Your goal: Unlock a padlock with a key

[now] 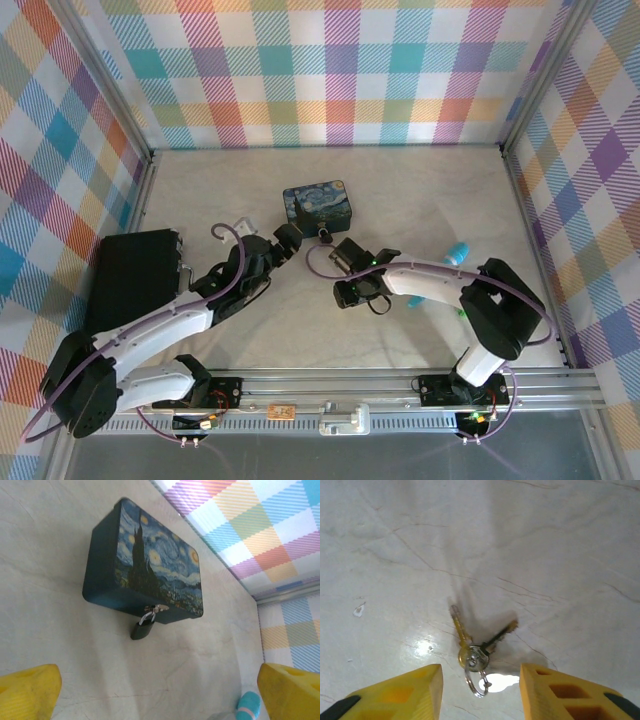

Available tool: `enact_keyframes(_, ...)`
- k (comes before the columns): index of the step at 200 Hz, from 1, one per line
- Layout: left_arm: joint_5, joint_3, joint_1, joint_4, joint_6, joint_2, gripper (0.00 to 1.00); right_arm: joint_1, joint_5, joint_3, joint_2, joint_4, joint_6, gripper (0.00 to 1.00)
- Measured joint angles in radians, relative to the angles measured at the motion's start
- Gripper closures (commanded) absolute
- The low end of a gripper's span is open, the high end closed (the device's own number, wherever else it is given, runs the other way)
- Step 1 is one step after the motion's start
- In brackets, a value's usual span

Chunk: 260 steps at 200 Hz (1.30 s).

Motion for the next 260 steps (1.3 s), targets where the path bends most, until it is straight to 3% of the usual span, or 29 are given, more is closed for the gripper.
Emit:
enact_keyframes(70, -0.073, -0.035, 0.001, -0.072, 0.0, -0.101, 0.01, 0.015, 0.022, 0.017, 0.078, -0.005, -0.048, 0.62)
enact_keyframes(95, -0.079, -0.036, 0.001, -0.091, 0.0, -0.104, 0.0, 0.015, 0.037, 0.018, 0.08, -0.008, -0.042, 0.71)
enact_keyframes(131, -0.084, -0.036, 0.001, -0.094, 0.0, -0.106, 0.0, 0.015, 0.064, 0.031, 0.087, -0.029, -0.011, 0.95)
enact_keyframes(152, -0.084, -0.036, 0.001, -0.094, 0.0, -0.107, 0.0, 0.005, 0.062, 0.036, 0.088, -0.018, 0.013, 1.0)
enact_keyframes(175, -0.082, -0.037, 0.001, -0.093, 0.001, -0.108, 0.0, -0.037, -0.009, 0.026, 0.079, 0.028, 0.043, 1.0)
enact_keyframes(225, -0.027, -0.042, 0.001, -0.04, 0.02, -0.087, 0.01, -0.239, -0.224, -0.074, -0.034, 0.109, 0.136, 1.0)
enact_keyframes(260, 0.038, -0.042, 0.001, 0.044, 0.03, -0.037, 0.03, -0.3, -0.335, -0.076, -0.122, 0.18, 0.175, 1.0)
